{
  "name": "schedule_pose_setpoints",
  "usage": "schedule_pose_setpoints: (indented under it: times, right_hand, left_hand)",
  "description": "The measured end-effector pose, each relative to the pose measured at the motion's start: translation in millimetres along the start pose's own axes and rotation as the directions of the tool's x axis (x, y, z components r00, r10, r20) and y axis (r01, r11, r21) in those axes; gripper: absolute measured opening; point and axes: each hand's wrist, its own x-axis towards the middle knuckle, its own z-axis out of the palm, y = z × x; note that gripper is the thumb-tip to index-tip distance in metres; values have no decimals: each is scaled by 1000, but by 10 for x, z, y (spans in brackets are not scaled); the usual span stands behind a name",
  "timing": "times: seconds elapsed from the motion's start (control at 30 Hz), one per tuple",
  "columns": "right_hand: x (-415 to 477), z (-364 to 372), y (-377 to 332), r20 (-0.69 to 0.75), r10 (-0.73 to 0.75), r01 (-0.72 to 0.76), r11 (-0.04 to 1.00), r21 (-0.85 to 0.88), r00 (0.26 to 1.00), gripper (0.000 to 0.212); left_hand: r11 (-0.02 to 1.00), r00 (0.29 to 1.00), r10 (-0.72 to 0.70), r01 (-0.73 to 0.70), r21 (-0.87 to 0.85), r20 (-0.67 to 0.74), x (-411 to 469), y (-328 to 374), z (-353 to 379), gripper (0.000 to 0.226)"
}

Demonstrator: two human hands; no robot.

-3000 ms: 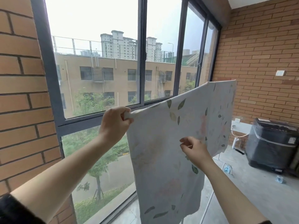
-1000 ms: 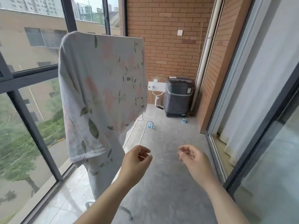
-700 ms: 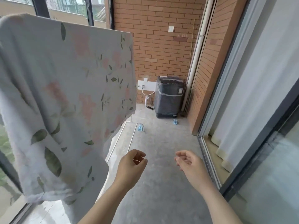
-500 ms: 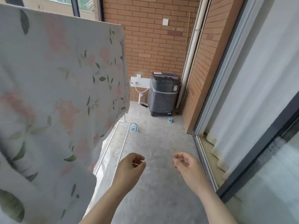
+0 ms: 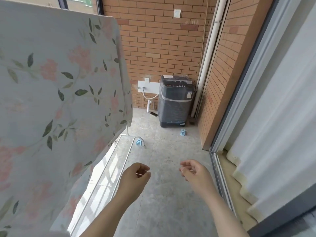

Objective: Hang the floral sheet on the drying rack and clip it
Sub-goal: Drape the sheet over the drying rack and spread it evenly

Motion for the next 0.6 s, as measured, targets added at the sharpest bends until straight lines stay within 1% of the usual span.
schedule_pose_setpoints:
  times: [0.27,0.37,0.47,0.6]
  right_hand:
    - [1307,-119,119,67,44,-41,998,-46,997,13]
    - [1907,-54,129,57,53,-51,998,-45,997,14]
    - [2521,51,98,84,64,-59,997,-50,994,14]
    - [3291,144,11,87,92,-86,994,-67,992,15]
  left_hand:
    - [997,997,-72,72,-23,-15,1224,148,384,9]
    - [996,997,-80,80,-32,-15,1831,188,469,9]
    - [995,996,-82,81,-59,-25,2467,222,499,9]
    - [992,993,-115,114,-54,-9,3276,281,462,9]
